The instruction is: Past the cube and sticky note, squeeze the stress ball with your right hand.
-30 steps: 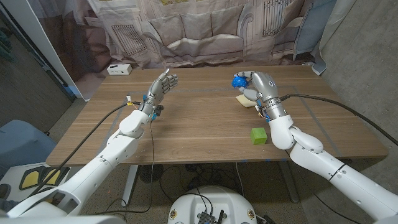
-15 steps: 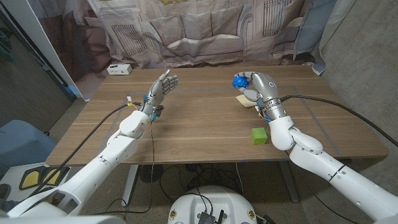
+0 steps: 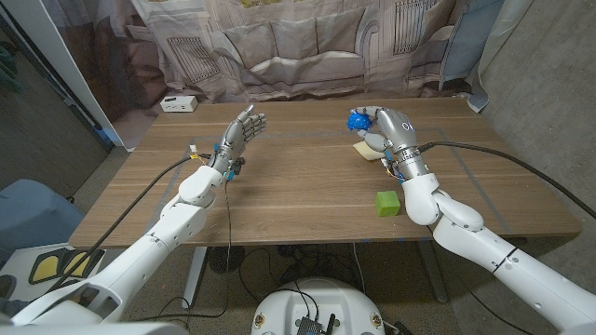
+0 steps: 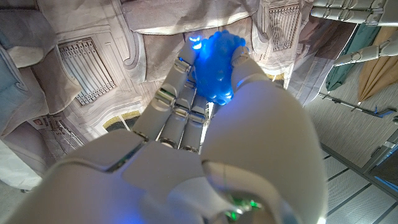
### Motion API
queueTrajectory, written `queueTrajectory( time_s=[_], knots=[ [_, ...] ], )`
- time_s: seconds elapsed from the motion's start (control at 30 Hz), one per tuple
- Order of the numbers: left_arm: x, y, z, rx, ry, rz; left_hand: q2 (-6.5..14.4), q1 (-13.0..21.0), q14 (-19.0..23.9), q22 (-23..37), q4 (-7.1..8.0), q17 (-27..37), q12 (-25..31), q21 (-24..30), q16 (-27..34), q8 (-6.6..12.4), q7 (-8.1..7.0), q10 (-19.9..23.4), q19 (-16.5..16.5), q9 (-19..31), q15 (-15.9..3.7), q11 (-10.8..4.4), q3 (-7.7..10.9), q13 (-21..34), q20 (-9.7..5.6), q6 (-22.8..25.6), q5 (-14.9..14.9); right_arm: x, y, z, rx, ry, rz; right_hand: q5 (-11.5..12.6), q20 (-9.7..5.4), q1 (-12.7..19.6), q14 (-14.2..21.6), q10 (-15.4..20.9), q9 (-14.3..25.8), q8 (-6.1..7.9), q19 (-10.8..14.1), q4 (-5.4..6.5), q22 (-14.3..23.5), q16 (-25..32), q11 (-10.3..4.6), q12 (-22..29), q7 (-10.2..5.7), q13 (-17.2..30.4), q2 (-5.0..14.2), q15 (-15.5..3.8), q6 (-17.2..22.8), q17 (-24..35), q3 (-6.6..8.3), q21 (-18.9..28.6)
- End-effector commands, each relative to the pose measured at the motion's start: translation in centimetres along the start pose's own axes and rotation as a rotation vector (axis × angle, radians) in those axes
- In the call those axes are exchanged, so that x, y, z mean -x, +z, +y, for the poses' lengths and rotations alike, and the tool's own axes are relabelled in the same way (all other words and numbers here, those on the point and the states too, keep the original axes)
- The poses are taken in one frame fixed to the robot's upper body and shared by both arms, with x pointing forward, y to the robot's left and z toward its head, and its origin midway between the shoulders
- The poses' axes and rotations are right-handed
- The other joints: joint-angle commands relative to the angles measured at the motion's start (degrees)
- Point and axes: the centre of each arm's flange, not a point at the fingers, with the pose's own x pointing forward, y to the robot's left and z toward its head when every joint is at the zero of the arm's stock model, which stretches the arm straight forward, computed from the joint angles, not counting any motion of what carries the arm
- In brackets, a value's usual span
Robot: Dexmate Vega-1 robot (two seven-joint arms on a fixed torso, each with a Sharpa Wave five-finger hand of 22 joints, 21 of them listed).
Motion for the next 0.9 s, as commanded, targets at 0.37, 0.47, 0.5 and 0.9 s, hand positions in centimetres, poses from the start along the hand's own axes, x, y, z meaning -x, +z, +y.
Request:
queueTrajectory(
  time_s=[0.37, 0.47, 0.5, 0.9],
  knots=[
    [-0.8, 1.1, -0.4, -0.014, 0.021, -0.016, 0.7, 0.2, 0.6, 0.1, -0.23, 0.2, -0.2, 0.0, 0.0, -0.03, 0.03, 0.6, 0.5, 0.2, -0.22, 0.12, 0.03, 0.2, 0.28, 0.4, -0.2, -0.4, -0.8, -0.6, 0.02, 0.006, -0.02, -0.1, 0.17, -1.2, 0.5, -1.3, -0.1, -0.63, -1.6, 0.18, 0.0, -1.1, 0.28, -0.6, 0.22, 0.2, 0.17, -4.53, -1.5, 0.1, -1.28, -0.6],
    [-0.9, 1.3, -0.7, -0.02, 0.019, -0.018, 0.8, 0.2, 0.7, 0.1, -0.24, 0.2, -0.1, 0.0, 0.0, -0.02, 0.0, 0.6, 0.5, 0.2, -0.26, 0.2, 0.03, 0.2, 0.28, 0.5, -0.2, -0.6, -1.1, -0.7, 0.018, 0.04, -0.028, -0.2, 0.24, -1.9, -0.1, -2.0, -0.1, -0.83, -2.3, 0.3, -0.1, -1.4, 0.49, -0.8, 0.26, 0.1, -0.17, -4.74, -2.1, 0.2, -1.72, -1.0],
    [-1.0, 1.3, -0.8, -0.023, 0.015, -0.016, 0.8, 0.2, 0.7, 0.1, -0.25, 0.2, -0.2, 0.1, 0.0, -0.03, 0.0, 0.6, 0.5, 0.2, -0.25, 0.09, 0.03, 0.2, 0.25, 0.5, -0.2, -0.6, -1.2, -0.7, 0.019, 0.049, -0.029, -0.2, 0.39, -2.1, -1.0, -2.4, -0.1, -0.92, -2.8, 0.17, -0.1, -1.8, 0.49, -0.9, 0.21, 0.1, -0.45, -4.39, -2.5, 0.1, -1.86, -1.2],
    [-0.9, 1.0, -1.1, -0.015, 0.033, -0.017, 0.8, 0.2, 0.7, 0.1, -0.31, 0.2, -0.2, 0.0, 0.0, -0.03, 0.0, 0.5, 0.5, 0.2, -0.25, -0.02, 0.01, 0.2, 0.27, 0.5, -0.2, -0.6, -1.9, -1.0, 0.047, 0.063, -0.03, -0.4, 0.69, -4.0, -4.1, -4.5, -0.3, -1.31, -5.1, 0.32, -0.2, -2.7, 0.31, -1.3, 0.41, 0.2, -1.11, -3.84, -4.6, 0.8, -3.07, -2.3]
  ],
)
